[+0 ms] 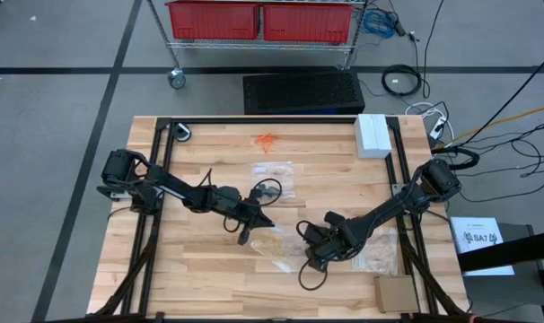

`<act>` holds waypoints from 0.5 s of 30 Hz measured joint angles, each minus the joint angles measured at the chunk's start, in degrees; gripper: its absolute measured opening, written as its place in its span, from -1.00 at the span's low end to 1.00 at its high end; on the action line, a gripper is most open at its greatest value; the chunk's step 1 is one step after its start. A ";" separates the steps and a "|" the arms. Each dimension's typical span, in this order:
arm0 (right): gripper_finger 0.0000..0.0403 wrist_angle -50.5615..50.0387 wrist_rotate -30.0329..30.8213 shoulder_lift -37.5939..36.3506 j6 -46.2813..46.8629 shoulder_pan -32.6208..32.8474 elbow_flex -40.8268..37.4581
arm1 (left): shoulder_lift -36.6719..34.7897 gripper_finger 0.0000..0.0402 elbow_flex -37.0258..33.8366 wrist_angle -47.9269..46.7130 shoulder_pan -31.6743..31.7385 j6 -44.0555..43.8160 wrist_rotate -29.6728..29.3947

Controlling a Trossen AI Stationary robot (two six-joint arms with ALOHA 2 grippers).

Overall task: Sort rubber bands
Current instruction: Move the zip bag to the left of the other zip bag

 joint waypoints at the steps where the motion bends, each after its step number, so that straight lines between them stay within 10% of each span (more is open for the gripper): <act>1: -0.62 0.56 -0.07 0.00 0.02 0.00 0.04 | 0.00 -0.99 0.00 -0.05 0.00 0.00 0.00; 15: -0.08 1.04 0.81 -0.04 0.65 0.09 0.11 | 0.00 -0.78 0.00 -2.58 -0.20 -0.44 -0.52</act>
